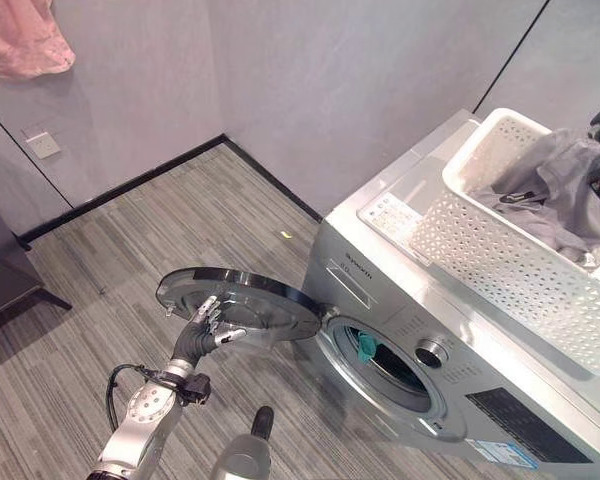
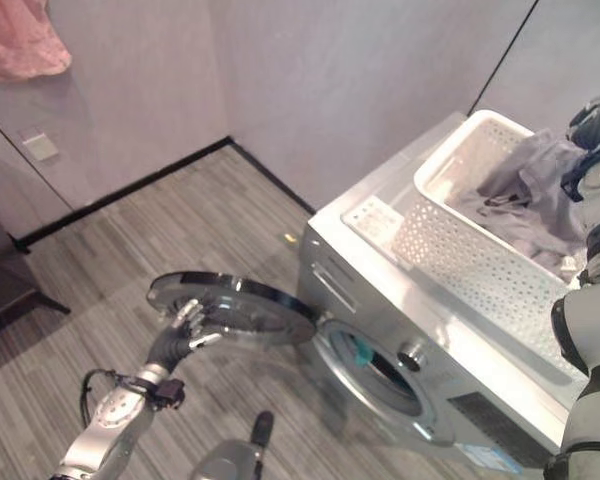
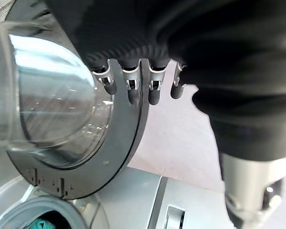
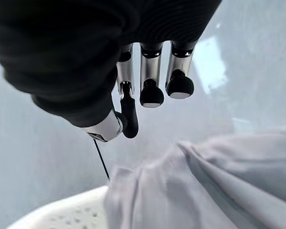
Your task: Grab the laundry basket,head to the washer,open it,put in the laundry and shut it.
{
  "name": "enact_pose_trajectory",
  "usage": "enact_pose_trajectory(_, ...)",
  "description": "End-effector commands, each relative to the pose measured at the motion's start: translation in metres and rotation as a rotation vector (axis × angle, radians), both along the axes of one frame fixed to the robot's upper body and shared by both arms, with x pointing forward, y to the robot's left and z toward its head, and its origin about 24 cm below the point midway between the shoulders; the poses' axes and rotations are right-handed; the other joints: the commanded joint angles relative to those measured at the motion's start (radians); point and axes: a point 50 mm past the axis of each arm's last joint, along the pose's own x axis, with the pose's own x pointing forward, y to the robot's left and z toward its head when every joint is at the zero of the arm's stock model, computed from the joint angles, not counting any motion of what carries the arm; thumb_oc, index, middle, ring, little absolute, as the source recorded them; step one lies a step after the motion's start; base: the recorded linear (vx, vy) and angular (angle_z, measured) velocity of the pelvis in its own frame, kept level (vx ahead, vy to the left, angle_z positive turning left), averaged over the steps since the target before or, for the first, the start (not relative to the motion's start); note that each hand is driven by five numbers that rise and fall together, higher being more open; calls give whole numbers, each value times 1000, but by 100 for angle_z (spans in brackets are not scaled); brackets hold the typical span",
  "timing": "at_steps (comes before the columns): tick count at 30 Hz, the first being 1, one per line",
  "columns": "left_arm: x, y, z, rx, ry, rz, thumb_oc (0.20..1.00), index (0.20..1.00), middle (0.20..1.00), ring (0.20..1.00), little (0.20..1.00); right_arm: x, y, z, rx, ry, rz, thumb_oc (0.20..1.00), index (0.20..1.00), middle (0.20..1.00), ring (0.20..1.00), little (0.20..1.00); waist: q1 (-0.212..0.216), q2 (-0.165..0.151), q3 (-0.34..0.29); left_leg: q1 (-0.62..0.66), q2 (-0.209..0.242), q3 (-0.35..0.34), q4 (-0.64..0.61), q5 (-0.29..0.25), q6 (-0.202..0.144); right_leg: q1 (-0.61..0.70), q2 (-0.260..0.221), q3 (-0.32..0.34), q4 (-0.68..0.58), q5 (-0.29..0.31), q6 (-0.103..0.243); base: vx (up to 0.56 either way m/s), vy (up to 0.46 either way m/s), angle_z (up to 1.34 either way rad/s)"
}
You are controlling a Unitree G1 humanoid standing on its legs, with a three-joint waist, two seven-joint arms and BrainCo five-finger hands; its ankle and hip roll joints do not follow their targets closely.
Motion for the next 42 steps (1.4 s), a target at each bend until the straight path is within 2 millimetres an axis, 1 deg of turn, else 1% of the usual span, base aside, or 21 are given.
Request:
enact_pose_trajectory(1,-6,4,16,45,-80,-17,1000,1000,1000,1000,1000,-12,-11,28,-4,-89,-51,200,200,200,200,200,12,-47,-33,-97,43,-2,81,-88,-19,-11,0,-37,114,-34,-41,11,12,-13)
enact_pose_trajectory(8,-4,2,16,42,-82,-11,1000,1000,1000,1000,1000,-14,-17,17,19,-64,-71,200,200,200,200,200,12,-54,-30,-108,32,-5,93,-100,-12,-13,-6,-43,107,-4,-33,8,6,-4)
enact_pose_trajectory(9,-4,2,15,42,-79,-11,1000,1000,1000,1000,1000,-14,-17,15,33,-65,-71,325,325,325,325,325,12,-55,-29,-108,31,-5,93,-102,-11,-15,-7,-42,107,5,-32,0,0,0)
enact_pose_trajectory(11,-3,1,15,38,-80,-19,1000,1000,1000,1000,1000,-18,-24,10,41,-24,-100,1000,1000,1000,1000,1000,12,-57,-29,-108,29,-6,92,-104,-9,-17,-9,-41,108,9,-32,0,0,0)
enact_pose_trajectory(16,-1,-5,18,24,-90,-36,1000,1000,1000,1000,1000,-30,-40,6,104,-21,-171,1000,1000,1000,1000,1000,24,-54,-26,-109,20,-11,76,-100,-6,-17,-13,-51,93,15,-27,14,2,2)
enact_pose_trajectory(19,-1,-7,16,24,-82,-52,1000,1000,1000,1000,1000,-42,-52,8,189,-80,-203,1000,1000,1000,1000,1000,51,-54,-22,-126,-2,-26,70,-106,0,-26,-27,-72,88,20,-17,60,15,0)
enact_pose_trajectory(20,-1,-7,16,35,-74,-68,1000,1000,1000,1000,1000,-46,-56,13,200,-101,-214,1000,1000,1000,1000,1000,56,-50,-11,-127,-18,-43,81,-119,11,-64,-33,-65,189,32,-14,78,47,13)
enact_pose_trajectory(21,1,-6,17,41,-79,-75,1000,1000,1000,1000,1000,-48,-58,15,198,-105,-223,1000,1000,1000,1000,1000,53,-42,1,-125,-24,-60,88,-127,19,-101,-23,-45,274,30,-18,38,38,20)
enact_pose_trajectory(22,1,-6,17,40,-79,-75,1000,1000,1000,1000,1000,-48,-58,15,197,-105,-222,1000,1000,1000,1000,1000,52,-42,0,-128,-24,-60,89,-127,19,-106,-24,-44,280,27,-18,-5,42,33)
enact_pose_trajectory(24,4,-6,22,49,-99,-80,1000,1000,1000,1000,1000,-48,-57,19,203,-125,-217,1000,1000,1000,1000,1000,33,-4,24,-130,-39,-97,118,-143,36,-192,-10,-1,447,49,-24,-23,65,47)
enact_pose_trajectory(25,5,-5,23,54,-106,-79,1000,1000,1000,1000,1000,-47,-56,21,214,-133,-210,1000,1000,1000,1000,1000,29,17,35,-122,-35,-109,119,-147,41,-237,-13,0,495,34,-40,42,50,46)
enact_pose_trajectory(27,7,-6,27,41,-120,-83,1000,1000,1000,1000,1000,-47,-55,20,227,-131,-211,1000,1000,1000,1000,1000,21,64,55,-79,-11,-136,105,-153,34,-309,-16,-31,451,-97,-103,89,-30,39)
enact_pose_trajectory(28,9,-5,31,17,-134,-75,1000,1000,1000,1000,1000,-49,-59,16,240,-115,-226,1000,1000,1000,1000,1000,8,92,75,-62,-3,-144,108,-153,24,-352,-43,-28,340,-67,-90,49,-62,27)
enact_pose_trajectory(29,9,-5,31,17,-134,-75,1000,1000,1000,1000,1000,-49,-59,16,240,-115,-226,1000,1000,1000,1000,1000,7,95,76,-59,0,-146,108,-155,24,-342,-39,-32,326,-60,-90,34,-69,22)
enact_pose_trajectory(30,8,-4,29,11,-132,-53,1000,1000,1000,1000,1000,-50,-61,7,263,-110,-241,1000,1000,1000,1000,1000,-3,107,92,-35,12,-138,100,-162,18,-360,-51,-27,237,-27,-74,50,-72,25)
enact_pose_trajectory(31,10,-5,29,-7,-128,-50,1000,1000,1000,1000,1000,-51,-62,3,295,-112,-247,1000,1000,1000,1000,1000,2,85,99,-41,-4,-129,127,-172,8,-315,-62,-54,162,-17,-67,65,-113,27)
enact_pose_trajectory(32,10,-8,29,-20,-131,-50,1000,1000,1000,1000,1000,-50,-62,0,320,-112,-248,1000,1000,1000,1000,1000,10,72,95,-40,-9,-128,133,-179,7,-292,-67,-75,141,-2,-62,50,-81,29)
enact_pose_trajectory(36,5,-14,25,-46,-113,-69,1000,1000,1000,1000,1000,-44,-57,-13,380,-104,-236,1000,1000,1000,1000,1000,15,58,83,-37,-9,-132,129,-184,6,-260,-58,-97,97,23,-57,40,-75,10)
enact_pose_trajectory(38,2,-19,23,-48,-94,-102,1000,1000,1000,1000,1000,-42,-55,-25,401,-68,-248,1000,1000,1000,1000,1000,27,59,74,-40,-3,-137,118,-181,0,-238,-49,-113,58,30,-54,25,-71,13)
enact_pose_trajectory(41,0,-21,21,-44,-76,-117,1000,1000,1000,1000,1000,-41,-53,-32,383,-24,-264,1000,1000,1000,1000,1000,33,58,70,-43,3,-143,104,-174,-6,-214,-38,-118,22,34,-57,-6,-39,-8)
enact_pose_trajectory(42,0,-21,21,-43,-76,-118,1000,1000,1000,1000,1000,-41,-53,-33,383,-24,-264,853,853,853,853,853,33,58,71,-42,3,-143,103,-174,-6,-212,-37,-118,20,35,-57,0,0,0)
